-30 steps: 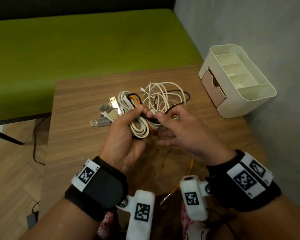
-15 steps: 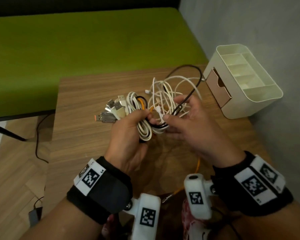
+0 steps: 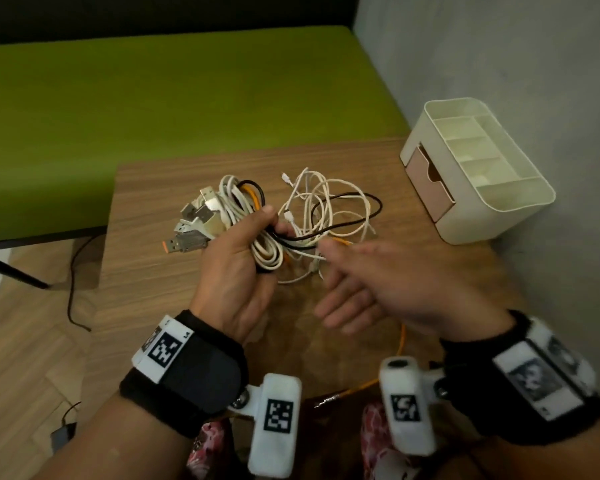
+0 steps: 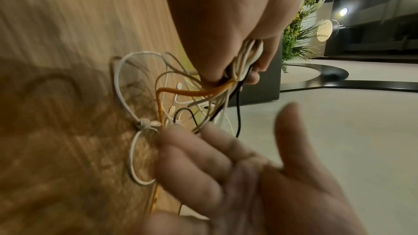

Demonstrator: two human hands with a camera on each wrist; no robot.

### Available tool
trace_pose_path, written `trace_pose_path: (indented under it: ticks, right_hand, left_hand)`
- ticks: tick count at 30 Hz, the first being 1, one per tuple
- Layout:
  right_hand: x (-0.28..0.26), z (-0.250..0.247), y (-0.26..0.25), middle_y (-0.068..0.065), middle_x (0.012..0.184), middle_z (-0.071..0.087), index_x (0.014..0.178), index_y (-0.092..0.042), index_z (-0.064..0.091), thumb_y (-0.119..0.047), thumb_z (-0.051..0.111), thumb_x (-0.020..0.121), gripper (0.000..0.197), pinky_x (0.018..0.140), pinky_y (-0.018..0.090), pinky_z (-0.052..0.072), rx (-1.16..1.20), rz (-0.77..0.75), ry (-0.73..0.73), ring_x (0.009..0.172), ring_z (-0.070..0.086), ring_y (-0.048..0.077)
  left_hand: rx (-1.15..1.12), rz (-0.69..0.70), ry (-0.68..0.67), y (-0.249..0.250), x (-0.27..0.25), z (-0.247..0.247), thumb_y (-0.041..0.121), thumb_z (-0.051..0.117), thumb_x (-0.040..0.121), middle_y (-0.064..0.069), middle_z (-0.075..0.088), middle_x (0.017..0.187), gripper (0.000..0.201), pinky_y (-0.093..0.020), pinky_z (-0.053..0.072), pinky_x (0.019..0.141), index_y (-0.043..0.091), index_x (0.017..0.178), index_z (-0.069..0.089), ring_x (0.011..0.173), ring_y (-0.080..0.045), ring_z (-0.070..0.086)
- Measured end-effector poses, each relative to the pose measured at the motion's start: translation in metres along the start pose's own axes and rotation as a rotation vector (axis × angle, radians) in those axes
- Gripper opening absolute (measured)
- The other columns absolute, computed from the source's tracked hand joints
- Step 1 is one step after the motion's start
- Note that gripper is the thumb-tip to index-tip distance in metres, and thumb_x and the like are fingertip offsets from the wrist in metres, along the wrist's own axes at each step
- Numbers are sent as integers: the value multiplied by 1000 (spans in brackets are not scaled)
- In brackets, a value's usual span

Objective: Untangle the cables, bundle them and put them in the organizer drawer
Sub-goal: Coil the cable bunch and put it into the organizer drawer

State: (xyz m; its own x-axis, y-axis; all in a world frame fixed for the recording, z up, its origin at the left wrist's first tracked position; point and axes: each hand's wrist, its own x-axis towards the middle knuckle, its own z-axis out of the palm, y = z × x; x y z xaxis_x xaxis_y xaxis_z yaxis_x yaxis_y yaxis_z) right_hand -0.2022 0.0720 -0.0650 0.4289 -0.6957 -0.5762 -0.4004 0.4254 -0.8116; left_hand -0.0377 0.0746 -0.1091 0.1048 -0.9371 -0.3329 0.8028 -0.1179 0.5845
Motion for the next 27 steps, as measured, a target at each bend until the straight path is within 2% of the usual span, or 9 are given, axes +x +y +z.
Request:
trace_pose_path:
  ticks: [2,4,8,12,15,19,21,24,27]
  right_hand:
    - [11,15,11,14,98,75,106,-11,62,-69,50,71,69,73,39,62,-3,50,-37,84,75,20]
    - [19,18,17,3,109,74,113,-22,65,-71,51,71,66,85,45,60,72,0,-1,95,73,16]
    - [21,11,15,-3,110,75,106,-24,73,-44,54,95,29,99,47,52,235,-157,112,105,70,17]
    - [26,5,19,-2,99,77,82,-27,76,-26,55,100,28,98,45,52,140,-257,266,100,71,16]
    - [28,1,21,0,92,77,82,-23,76,-22,58,97,23,97,52,51,71,-270,342,97,72,20]
    - [25,0,21,-7,93,76,103,-20,72,-21,57,98,16,95,44,53,-33,-258,385,91,71,7]
    - [25,0,19,-7,95,76,105,-22,71,-23,58,97,16,96,45,52,-45,-244,382,94,70,10]
    - [23,1,15,4,96,75,99,-17,73,-25,63,87,17,95,55,51,0,-242,325,96,70,24]
    - [18,5,13,0,103,75,105,-21,74,-30,68,86,21,98,52,50,33,-308,209,101,70,17]
  left_hand:
    - [23,-22,-76,-3,-5,2,12,55,90,0,53,65,20,-24,51,70,13,71,58,67,-11,55]
    - [42,-46,-140,-5,-11,4,12,52,90,1,56,63,28,-25,54,65,14,64,63,64,-10,58]
    - [85,-119,-204,-7,-16,6,12,52,87,-4,56,67,21,-28,57,68,9,69,62,66,-14,62]
    - [103,-196,-169,-14,-14,3,9,59,81,-11,62,77,9,-35,56,87,1,81,62,81,-22,65]
    - [133,-231,-127,-21,-11,-2,8,68,75,-15,65,85,16,-47,48,104,-2,87,65,92,-29,65]
    - [177,-279,-51,-25,-10,-3,6,63,75,-22,64,94,25,-45,54,97,-8,95,64,95,-34,65]
    - [225,-296,-7,-26,-10,-2,7,64,71,-25,67,101,36,-42,58,89,-12,102,64,94,-34,67]
    - [258,-285,18,-28,-12,-1,8,65,68,-28,69,110,49,-46,57,90,-12,113,65,102,-39,68]
    - [288,-265,-17,-29,-16,0,9,65,71,-29,68,114,50,-48,56,90,-9,118,63,108,-40,66]
